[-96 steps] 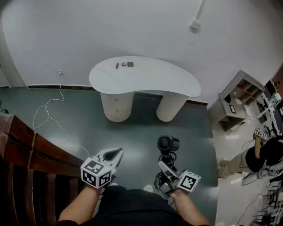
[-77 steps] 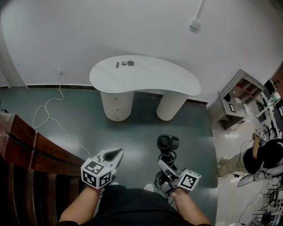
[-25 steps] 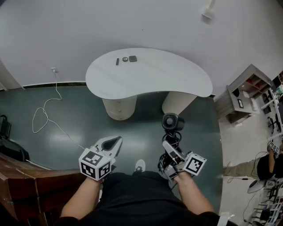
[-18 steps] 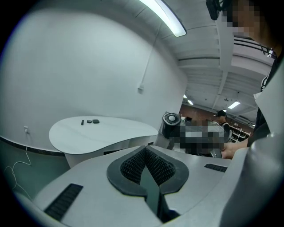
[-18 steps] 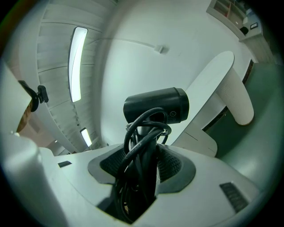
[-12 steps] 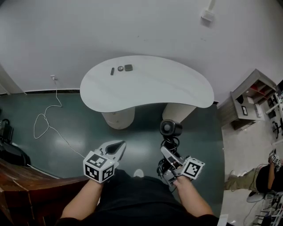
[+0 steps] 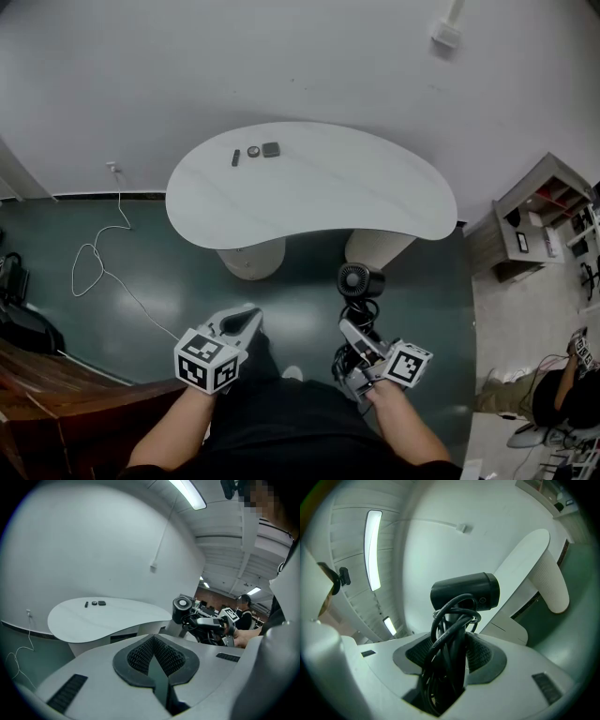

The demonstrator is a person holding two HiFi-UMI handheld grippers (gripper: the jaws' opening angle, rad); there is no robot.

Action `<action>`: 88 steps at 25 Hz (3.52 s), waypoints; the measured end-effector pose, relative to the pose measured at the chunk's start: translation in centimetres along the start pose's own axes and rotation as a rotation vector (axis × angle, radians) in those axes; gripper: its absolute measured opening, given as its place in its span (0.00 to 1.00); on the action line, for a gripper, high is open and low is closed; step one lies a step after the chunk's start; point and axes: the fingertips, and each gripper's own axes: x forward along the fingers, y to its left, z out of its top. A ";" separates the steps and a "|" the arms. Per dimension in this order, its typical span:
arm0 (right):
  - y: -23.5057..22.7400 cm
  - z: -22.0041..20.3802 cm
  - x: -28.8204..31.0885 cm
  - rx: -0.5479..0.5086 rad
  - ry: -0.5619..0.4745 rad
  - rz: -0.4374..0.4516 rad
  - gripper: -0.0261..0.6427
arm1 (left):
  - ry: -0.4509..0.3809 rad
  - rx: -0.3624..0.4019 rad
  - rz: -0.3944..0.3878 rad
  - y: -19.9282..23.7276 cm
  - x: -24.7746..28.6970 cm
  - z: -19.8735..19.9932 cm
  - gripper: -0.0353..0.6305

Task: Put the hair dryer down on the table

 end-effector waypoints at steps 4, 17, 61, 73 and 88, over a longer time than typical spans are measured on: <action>-0.3 1.2 1.1 -0.007 -0.005 -0.004 0.33 | -0.002 0.011 -0.022 0.9 1.9 1.7 0.08; -4.3 6.9 9.5 -0.059 0.018 -0.082 0.33 | -0.014 0.041 -0.097 8.5 10.0 8.2 0.08; -16.7 20.8 35.4 -0.240 0.241 -0.351 0.33 | 0.024 0.001 -0.072 30.0 22.9 19.7 0.08; -26.4 20.5 41.9 -0.341 0.460 -0.428 0.33 | 0.087 -0.075 0.025 29.8 21.5 16.4 0.08; -30.0 22.9 51.6 -0.401 0.558 -0.466 0.33 | 0.040 -0.170 0.201 32.1 17.6 15.2 0.08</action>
